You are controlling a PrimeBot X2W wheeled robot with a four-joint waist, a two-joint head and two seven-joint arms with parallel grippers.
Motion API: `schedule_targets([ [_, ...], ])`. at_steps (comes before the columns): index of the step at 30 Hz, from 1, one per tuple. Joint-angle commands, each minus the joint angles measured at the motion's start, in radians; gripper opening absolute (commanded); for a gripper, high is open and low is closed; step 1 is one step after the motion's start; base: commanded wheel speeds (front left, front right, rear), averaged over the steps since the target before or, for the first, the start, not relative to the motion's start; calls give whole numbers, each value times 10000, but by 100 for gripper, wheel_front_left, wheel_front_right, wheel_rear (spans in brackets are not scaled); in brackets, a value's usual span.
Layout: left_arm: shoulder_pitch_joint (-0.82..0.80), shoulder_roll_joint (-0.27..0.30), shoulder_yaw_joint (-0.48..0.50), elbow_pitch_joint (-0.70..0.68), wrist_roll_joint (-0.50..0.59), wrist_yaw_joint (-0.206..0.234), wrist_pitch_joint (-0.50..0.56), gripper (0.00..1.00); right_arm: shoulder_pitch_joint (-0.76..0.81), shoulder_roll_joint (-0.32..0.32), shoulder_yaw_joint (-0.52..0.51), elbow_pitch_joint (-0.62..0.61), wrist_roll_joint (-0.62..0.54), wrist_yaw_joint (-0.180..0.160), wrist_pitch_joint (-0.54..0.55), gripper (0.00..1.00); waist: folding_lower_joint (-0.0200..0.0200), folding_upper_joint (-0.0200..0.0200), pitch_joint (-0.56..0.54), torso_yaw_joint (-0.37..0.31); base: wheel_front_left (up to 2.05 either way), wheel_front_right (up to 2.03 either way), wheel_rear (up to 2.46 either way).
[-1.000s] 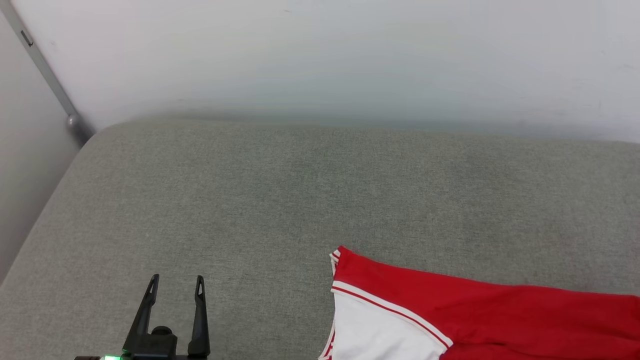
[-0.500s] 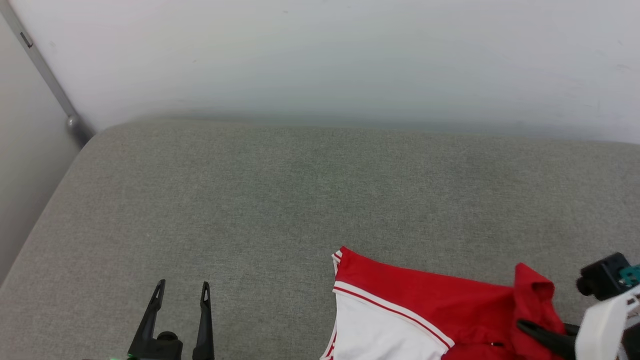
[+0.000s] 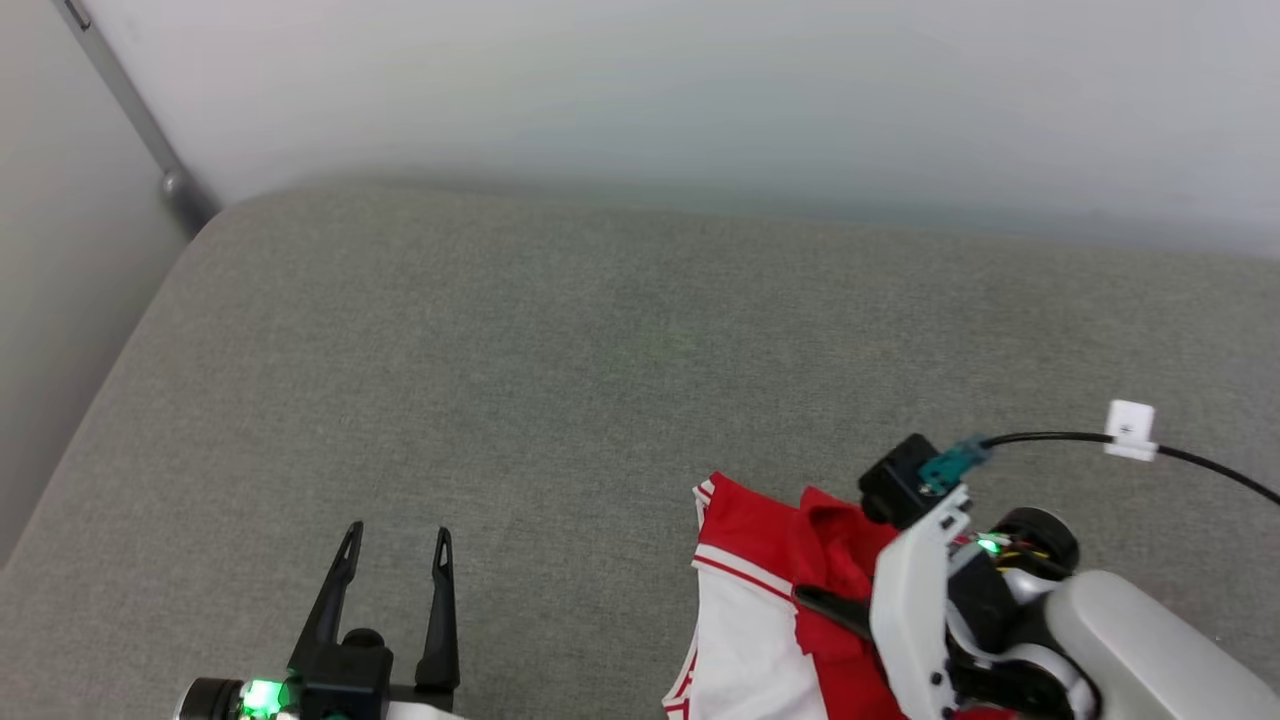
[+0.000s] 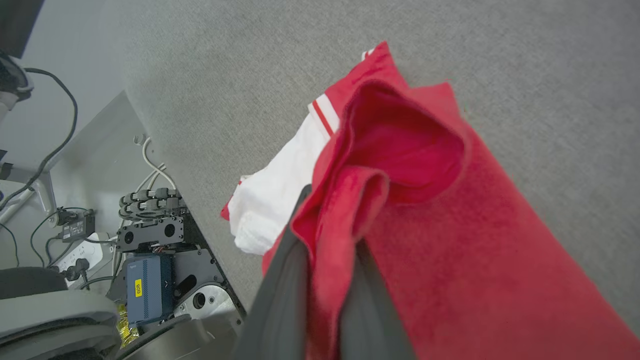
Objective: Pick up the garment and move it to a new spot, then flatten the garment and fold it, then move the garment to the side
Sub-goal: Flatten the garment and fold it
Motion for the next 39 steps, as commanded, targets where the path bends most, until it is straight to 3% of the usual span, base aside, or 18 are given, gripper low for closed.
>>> schedule_targets([
  [1,-164,-43,1,-5,70,-20,-21,100,-182,131,81,216,-81,-4,-75,0,0,-1,137,125,0,0,0],
  [5,-405,-210,-48,71,63,-78,-21,100,-735,760,832,1833,-130,-4,-417,0,0,-1,396,370,0,0,0],
  [11,-563,-347,18,169,46,-139,-21,100,-1195,1089,2016,3458,-398,-4,-1102,0,0,-1,560,540,0,0,0],
  [12,-561,-354,44,179,41,-144,-21,100,-1220,1085,2170,3614,-354,-4,-1226,10,0,-1,554,534,0,0,0],
  [13,-533,-355,89,191,31,-137,-21,100,-1232,1078,2350,3694,-309,-4,-1336,35,0,-1,518,501,0,0,0],
  [14,-476,-354,121,203,25,-129,-21,100,-1296,1033,2503,3696,-313,-4,-1500,80,0,-1,481,466,0,0,0],
  [15,-416,-356,162,220,17,-123,-21,100,-1407,952,2609,3640,-321,-4,-1732,100,0,-1,428,423,0,0,0],
  [22,-84,-251,404,298,4,-205,-21,100,-1786,1,2554,2605,-734,-4,-3853,100,0,-1,-140,49,0,0,0],
  [26,122,-217,519,233,-9,-256,-21,100,-1596,-458,1418,2240,-1256,-6,-5346,100,0,-1,-435,-217,0,0,0],
  [27,273,-201,612,195,8,-298,-21,100,-1294,-479,180,2359,-1963,-4,-6497,100,0,-1,-569,-430,0,0,0],
  [29,321,-206,647,163,17,-334,-21,100,-1059,-334,-757,2593,-2531,-4,-7192,100,0,-1,-613,-552,0,0,0],
  [32,314,-262,680,97,34,-427,-21,100,-190,275,-3100,3067,-4205,-6,-8701,100,0,-1,-677,-750,0,0,0],
  [39,370,-420,708,-70,12,-515,-21,100,1705,1860,-6073,2318,-6004,-4,-9367,100,0,-1,-819,-843,0,0,0],
])
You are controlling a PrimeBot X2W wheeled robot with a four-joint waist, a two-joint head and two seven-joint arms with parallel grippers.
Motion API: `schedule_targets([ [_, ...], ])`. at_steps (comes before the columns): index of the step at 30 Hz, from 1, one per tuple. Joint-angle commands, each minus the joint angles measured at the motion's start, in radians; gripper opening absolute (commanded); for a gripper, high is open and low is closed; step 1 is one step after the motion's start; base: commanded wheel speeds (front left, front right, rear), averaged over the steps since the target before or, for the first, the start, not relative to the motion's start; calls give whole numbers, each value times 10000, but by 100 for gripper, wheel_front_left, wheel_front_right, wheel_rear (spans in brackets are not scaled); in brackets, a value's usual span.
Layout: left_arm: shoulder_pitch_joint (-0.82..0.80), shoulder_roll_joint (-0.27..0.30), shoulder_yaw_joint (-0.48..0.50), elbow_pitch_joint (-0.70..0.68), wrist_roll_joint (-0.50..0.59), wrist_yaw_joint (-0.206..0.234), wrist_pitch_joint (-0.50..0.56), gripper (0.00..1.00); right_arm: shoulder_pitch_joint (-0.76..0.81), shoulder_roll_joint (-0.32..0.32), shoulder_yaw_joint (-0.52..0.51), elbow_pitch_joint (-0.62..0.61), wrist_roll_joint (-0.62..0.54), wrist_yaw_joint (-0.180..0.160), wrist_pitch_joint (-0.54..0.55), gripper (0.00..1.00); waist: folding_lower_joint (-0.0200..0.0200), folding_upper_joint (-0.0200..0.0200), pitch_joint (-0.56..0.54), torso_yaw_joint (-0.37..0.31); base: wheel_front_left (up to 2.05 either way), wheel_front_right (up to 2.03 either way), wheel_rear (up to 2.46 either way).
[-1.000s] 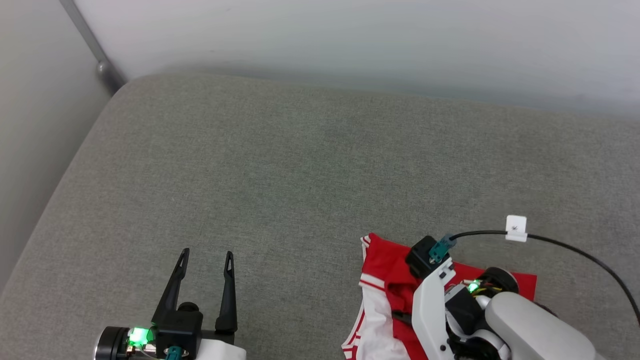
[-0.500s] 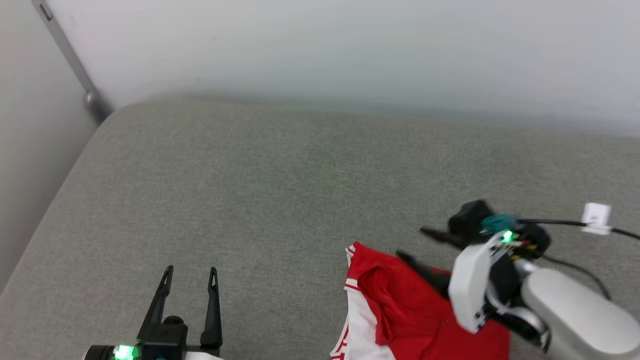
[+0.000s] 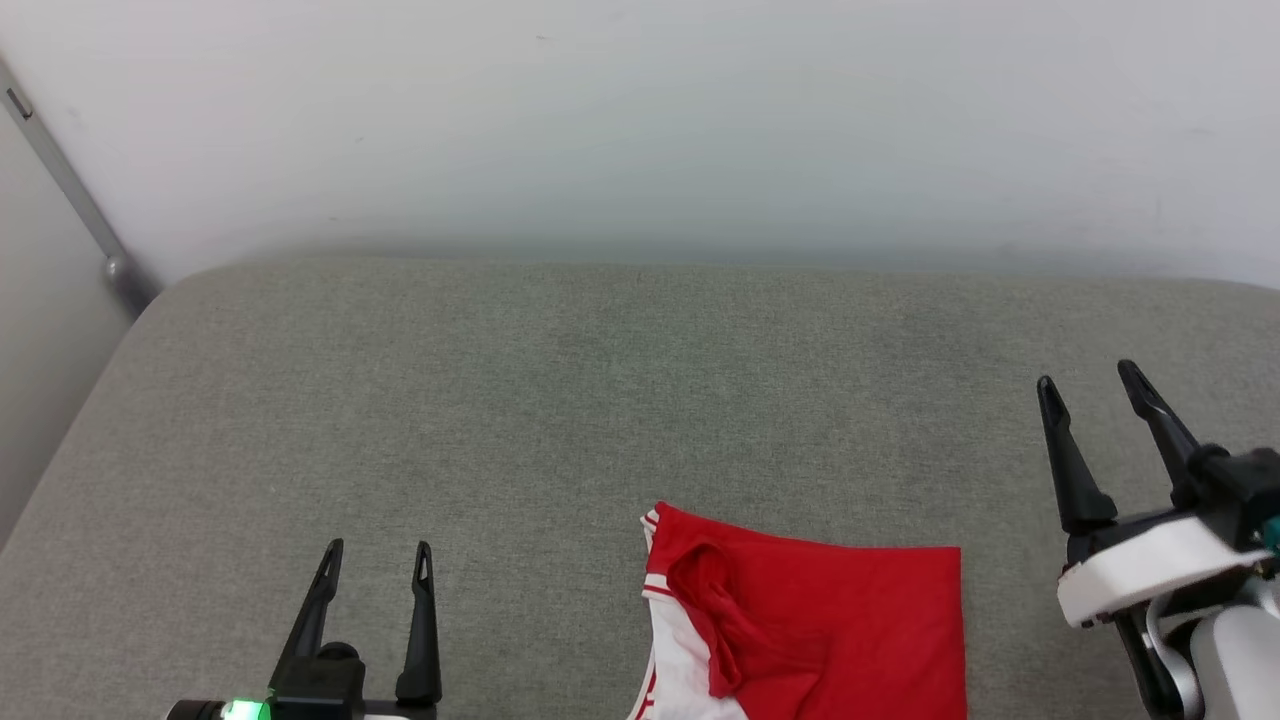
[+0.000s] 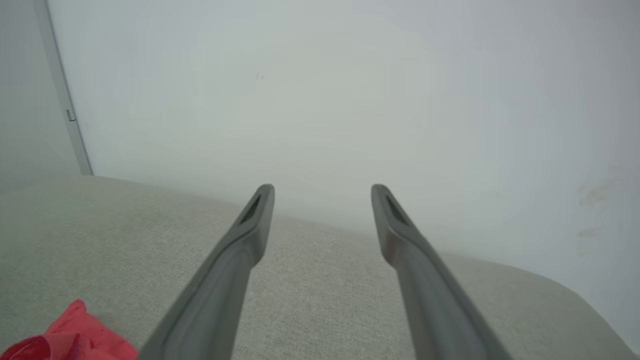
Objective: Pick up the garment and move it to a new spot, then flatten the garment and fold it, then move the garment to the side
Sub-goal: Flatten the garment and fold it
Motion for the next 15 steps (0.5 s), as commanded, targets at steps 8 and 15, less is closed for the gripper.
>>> schedule_targets([
  [8,203,-135,54,-158,-24,-154,-21,100,2244,1759,-1655,-2348,-997,-4,-37,100,0,0,-190,75,0,0,0],
  [15,390,-269,69,-292,-71,-312,-21,100,3560,2310,-1866,-3167,-1039,-4,-39,100,0,0,-321,175,0,0,0],
])
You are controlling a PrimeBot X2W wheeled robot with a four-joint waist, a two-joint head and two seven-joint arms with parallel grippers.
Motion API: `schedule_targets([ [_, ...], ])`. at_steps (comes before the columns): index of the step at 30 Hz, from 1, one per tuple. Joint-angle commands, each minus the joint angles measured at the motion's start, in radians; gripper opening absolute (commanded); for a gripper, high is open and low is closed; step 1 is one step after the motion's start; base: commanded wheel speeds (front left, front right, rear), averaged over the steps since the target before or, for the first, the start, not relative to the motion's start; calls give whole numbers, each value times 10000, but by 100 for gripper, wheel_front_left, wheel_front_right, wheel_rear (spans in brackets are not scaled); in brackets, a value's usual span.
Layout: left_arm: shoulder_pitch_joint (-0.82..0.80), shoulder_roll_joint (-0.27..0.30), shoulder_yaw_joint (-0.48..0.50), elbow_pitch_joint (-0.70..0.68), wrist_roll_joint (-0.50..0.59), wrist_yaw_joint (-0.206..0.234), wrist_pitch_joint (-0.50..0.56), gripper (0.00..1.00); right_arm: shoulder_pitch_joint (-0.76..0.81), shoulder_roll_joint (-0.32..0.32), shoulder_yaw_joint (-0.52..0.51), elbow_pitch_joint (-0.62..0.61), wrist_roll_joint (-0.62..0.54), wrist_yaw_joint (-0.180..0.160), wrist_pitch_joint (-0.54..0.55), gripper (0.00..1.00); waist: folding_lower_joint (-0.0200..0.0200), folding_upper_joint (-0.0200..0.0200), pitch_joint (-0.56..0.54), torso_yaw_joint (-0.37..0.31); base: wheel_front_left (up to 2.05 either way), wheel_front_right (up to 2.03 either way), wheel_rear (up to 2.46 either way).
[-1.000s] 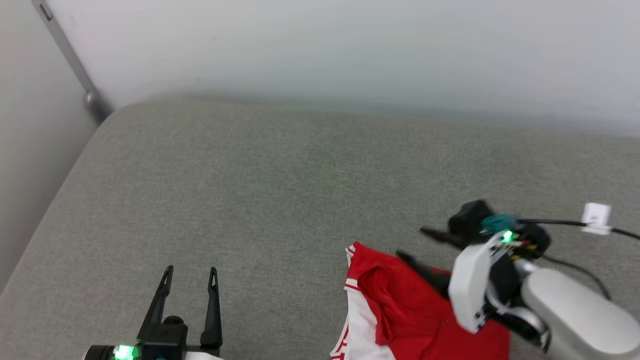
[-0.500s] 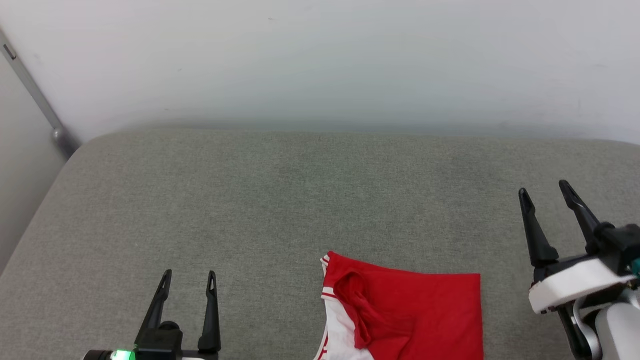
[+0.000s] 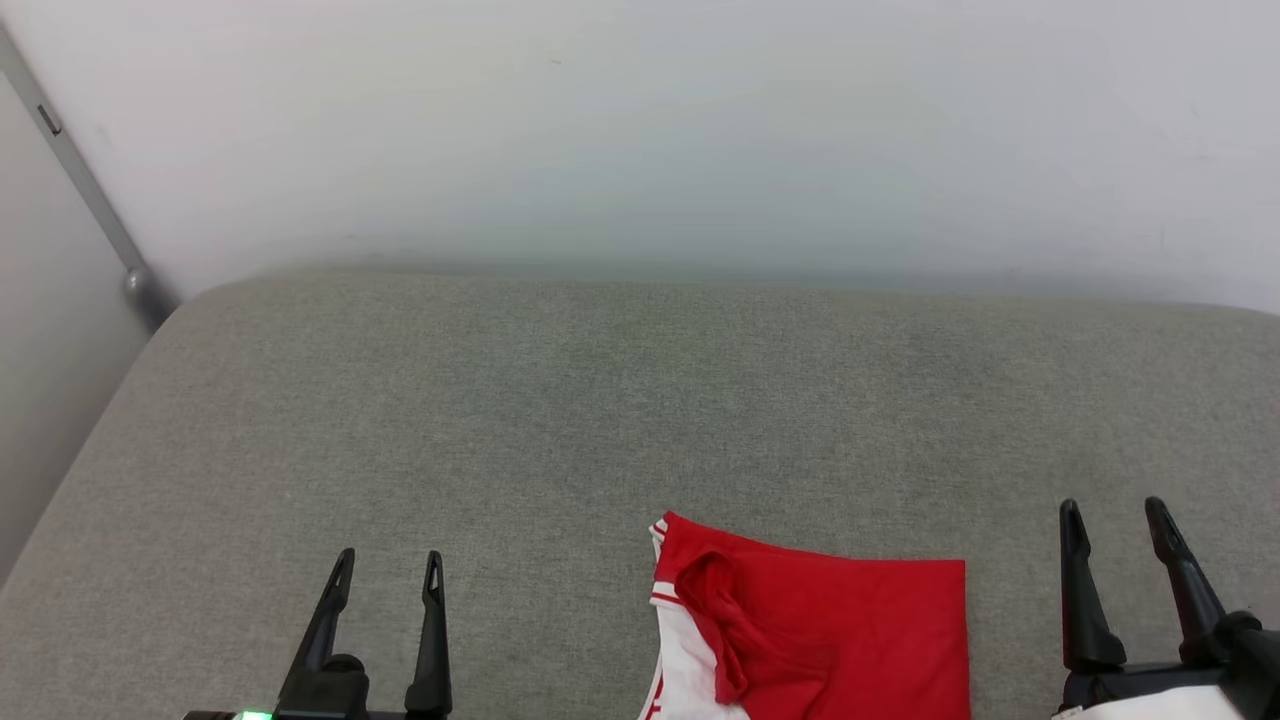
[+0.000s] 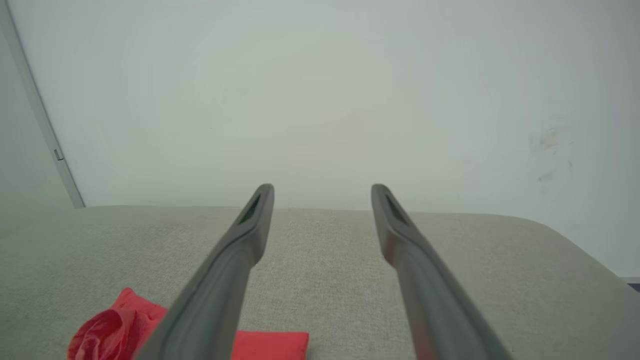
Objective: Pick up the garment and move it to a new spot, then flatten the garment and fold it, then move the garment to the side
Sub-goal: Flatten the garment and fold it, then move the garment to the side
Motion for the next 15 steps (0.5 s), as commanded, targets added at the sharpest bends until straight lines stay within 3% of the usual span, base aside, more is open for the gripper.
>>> schedule_targets([
  [1,166,-52,27,-78,-48,-58,-21,100,201,55,9,-75,16,-4,-14,100,0,0,-18,12,0,0,0],
  [15,366,-272,212,-222,-36,-195,-21,100,446,133,185,-95,176,-4,-14,100,0,0,-68,38,0,0,0],
])
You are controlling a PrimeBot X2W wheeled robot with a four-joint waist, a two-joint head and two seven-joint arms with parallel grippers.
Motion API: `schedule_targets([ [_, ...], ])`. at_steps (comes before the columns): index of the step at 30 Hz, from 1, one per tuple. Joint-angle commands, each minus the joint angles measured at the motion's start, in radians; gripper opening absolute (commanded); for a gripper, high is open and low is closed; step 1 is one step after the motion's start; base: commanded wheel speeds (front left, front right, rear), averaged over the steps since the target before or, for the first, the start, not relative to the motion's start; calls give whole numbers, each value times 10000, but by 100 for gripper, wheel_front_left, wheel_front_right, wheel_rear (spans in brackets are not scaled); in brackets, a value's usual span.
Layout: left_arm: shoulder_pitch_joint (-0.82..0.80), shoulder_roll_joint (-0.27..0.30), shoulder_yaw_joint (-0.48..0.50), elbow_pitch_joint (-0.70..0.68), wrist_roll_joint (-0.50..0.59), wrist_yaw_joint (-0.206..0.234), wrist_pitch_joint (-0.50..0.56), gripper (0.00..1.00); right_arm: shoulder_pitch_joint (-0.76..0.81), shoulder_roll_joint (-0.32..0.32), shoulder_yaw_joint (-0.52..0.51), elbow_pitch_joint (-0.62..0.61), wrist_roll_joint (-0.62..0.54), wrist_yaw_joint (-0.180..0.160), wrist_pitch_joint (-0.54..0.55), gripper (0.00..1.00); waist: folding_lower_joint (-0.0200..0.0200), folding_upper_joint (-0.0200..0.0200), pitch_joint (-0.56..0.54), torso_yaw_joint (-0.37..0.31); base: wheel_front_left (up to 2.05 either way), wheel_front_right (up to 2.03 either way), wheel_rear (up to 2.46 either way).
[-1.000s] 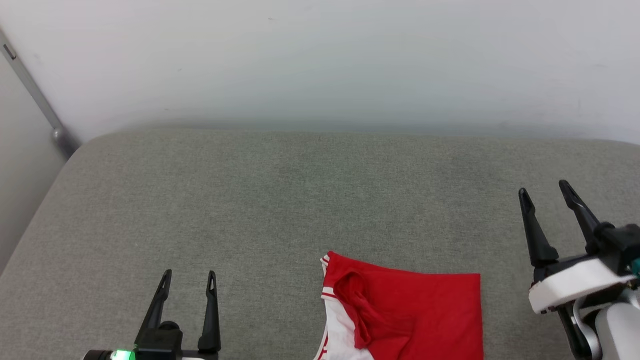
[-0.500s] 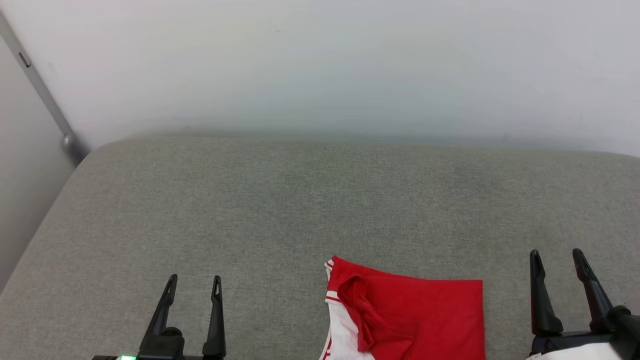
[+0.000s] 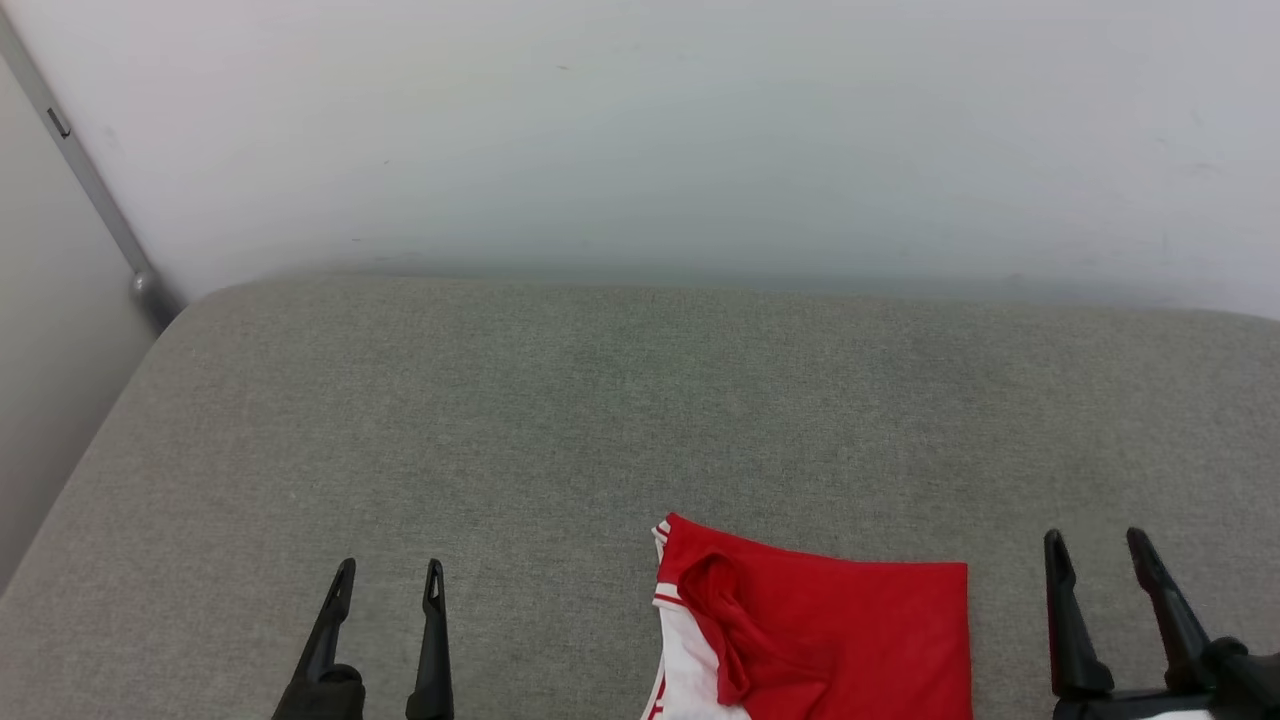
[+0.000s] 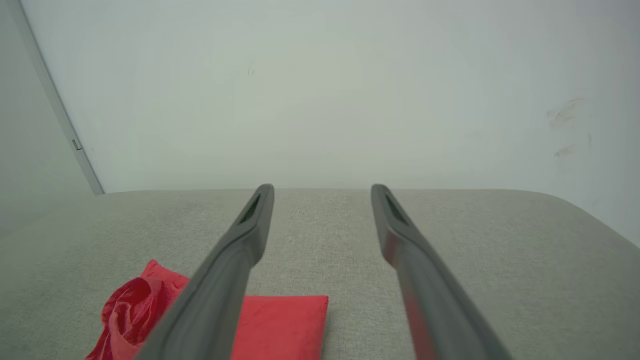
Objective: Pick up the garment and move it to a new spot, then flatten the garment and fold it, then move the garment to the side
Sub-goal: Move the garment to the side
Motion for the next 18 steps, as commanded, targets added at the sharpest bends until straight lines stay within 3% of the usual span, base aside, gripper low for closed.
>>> schedule_targets([
  [1,136,-15,63,-43,18,-24,-21,100,-301,45,-90,-124,-90,-4,-16,100,0,0,11,-30,0,0,0],
  [7,129,-88,147,-61,-12,-36,-21,100,-1387,1,-366,-522,-414,-4,-14,100,0,0,78,-107,0,0,0],
  [13,26,-169,174,-49,7,-71,-21,100,-3114,-909,-218,-551,-455,-4,177,100,0,0,220,-123,0,0,0],
  [18,-35,-204,237,-29,10,-92,-21,100,-3843,-1939,477,10,178,-4,2257,100,0,0,281,-60,0,0,0],
])
